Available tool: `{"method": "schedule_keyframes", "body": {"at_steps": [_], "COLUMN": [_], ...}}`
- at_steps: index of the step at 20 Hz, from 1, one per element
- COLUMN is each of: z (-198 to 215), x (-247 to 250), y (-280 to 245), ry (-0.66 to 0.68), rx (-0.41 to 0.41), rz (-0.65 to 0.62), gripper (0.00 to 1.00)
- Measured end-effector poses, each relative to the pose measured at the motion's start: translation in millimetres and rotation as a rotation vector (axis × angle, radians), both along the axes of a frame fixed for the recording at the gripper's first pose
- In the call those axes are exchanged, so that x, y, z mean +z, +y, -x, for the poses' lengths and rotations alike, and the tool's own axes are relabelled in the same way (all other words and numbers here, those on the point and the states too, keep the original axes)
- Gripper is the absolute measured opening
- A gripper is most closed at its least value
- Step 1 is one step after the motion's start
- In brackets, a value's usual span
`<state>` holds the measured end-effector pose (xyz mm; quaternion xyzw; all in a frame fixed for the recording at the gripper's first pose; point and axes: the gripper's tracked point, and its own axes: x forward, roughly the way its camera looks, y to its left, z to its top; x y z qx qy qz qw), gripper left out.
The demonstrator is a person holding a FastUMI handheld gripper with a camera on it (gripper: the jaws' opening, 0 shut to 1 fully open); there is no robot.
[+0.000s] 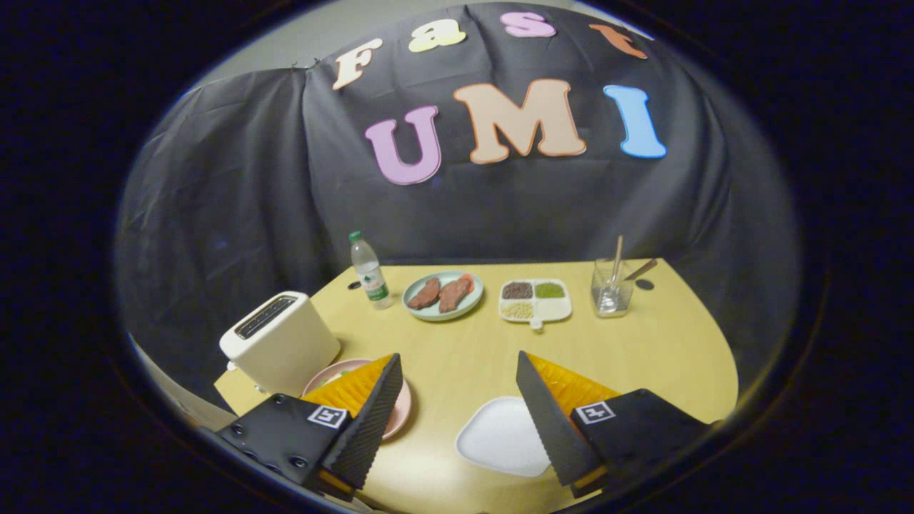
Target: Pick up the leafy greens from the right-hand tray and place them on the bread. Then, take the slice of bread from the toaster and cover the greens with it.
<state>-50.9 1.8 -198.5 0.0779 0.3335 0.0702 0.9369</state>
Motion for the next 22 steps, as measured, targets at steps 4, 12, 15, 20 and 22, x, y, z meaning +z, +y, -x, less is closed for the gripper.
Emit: {"method": "schedule_keyframes", "body": {"at_steps": [4, 12, 15, 20, 22], "z": [-22.7, -39.6, -42.8, -45.7, -46.8], "x": [35.0, 95.6, 109.3, 114.8, 117.5], "y": [-54.5, -80.6, -81.9, -79.4, -80.0], "ry": [-0.17, -0.353, -0.396, -0.413, -0.42], "rx": [-0.116, -0.191, -0.208, -0.218, -0.22], "rz": [0.136, 0.195, 0.198, 0.197, 0.2], "gripper": [0.99, 0.99, 0.99, 0.99, 0.99]}}
